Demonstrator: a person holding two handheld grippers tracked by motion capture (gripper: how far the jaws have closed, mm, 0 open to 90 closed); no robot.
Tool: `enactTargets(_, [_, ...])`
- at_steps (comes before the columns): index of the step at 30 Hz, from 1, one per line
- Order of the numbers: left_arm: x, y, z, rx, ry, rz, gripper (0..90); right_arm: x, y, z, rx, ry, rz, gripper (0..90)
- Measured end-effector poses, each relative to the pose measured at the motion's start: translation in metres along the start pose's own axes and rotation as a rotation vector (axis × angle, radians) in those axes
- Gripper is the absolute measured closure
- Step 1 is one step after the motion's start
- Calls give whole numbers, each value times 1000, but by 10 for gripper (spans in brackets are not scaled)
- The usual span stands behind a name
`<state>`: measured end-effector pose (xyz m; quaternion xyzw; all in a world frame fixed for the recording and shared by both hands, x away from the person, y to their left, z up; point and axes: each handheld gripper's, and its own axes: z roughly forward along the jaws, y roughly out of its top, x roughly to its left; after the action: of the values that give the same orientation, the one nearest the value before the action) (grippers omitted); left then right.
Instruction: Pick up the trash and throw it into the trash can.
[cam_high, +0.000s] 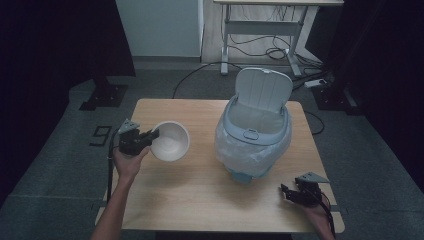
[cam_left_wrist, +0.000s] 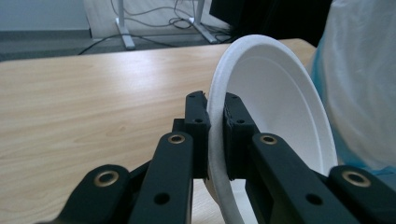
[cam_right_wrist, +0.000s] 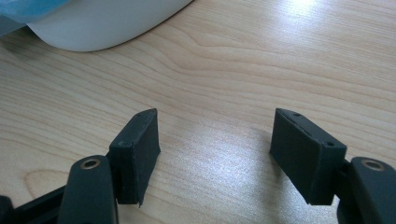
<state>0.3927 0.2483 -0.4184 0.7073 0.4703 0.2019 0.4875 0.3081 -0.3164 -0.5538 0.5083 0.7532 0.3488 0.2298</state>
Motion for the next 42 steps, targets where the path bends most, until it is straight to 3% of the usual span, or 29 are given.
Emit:
enactTargets(13, [-24,35,-32,-93,-69,33,823,0,0,0,1,0,3,324])
enactTargets(20, [-32,50,-43,-109,-103,41,823,0,0,0,4,0,1,323])
enactTargets(29, [-42,64,-52,-130,-121,51,823,0,0,0,4,-1,-1,324])
enactTargets(42, [-70,92,-58,-164,-175,90,823,0,0,0,3,-2,-1,324])
